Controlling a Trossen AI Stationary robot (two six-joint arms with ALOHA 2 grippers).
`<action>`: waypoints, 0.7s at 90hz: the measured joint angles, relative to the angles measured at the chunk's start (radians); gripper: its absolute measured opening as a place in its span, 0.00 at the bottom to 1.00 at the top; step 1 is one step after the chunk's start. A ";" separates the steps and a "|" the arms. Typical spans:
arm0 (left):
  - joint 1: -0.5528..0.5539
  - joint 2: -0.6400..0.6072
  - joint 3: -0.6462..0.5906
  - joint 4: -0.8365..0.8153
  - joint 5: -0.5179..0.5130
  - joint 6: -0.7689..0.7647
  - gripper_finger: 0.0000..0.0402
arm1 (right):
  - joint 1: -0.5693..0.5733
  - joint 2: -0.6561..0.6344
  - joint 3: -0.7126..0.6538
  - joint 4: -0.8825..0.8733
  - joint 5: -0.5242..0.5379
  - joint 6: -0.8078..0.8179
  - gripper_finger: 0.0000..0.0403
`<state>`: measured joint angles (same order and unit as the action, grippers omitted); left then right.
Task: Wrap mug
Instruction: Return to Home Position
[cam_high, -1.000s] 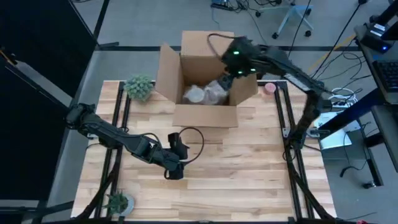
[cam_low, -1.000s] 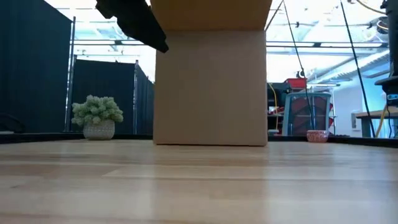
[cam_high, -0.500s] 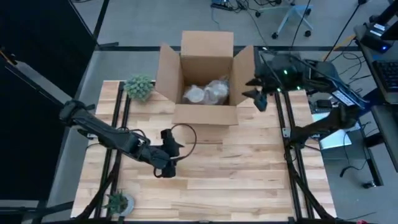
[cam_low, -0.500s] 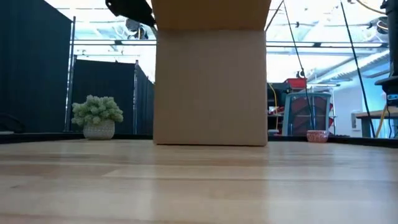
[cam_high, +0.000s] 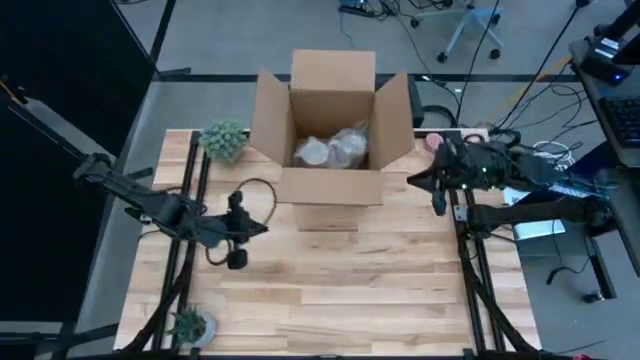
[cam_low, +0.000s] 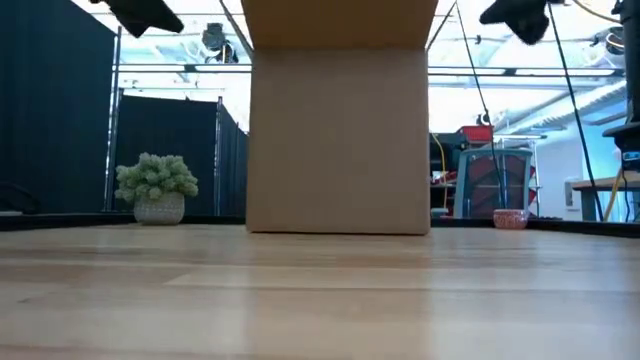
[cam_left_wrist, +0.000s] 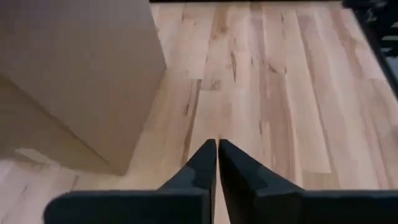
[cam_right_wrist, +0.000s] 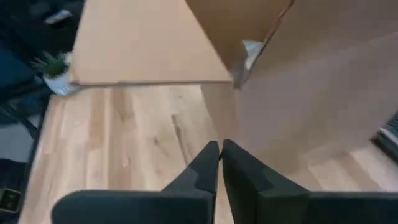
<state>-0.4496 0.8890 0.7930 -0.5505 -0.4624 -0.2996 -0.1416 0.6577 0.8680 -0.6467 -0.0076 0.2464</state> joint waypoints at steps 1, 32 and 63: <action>0.000 -0.011 -0.006 0.002 0.004 0.002 0.01 | 0.000 -0.008 -0.017 0.018 -0.009 0.000 0.02; -0.001 -0.339 -0.196 0.031 0.052 0.051 0.01 | -0.002 -0.129 -0.412 0.461 -0.087 -0.015 0.00; -0.001 -0.439 -0.243 0.000 0.017 -0.002 0.01 | 0.014 -0.136 -0.563 0.520 -0.051 0.127 0.01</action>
<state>-0.4503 0.4503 0.5505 -0.5508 -0.4456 -0.3016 -0.1274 0.5221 0.3051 -0.1267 -0.0587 0.3734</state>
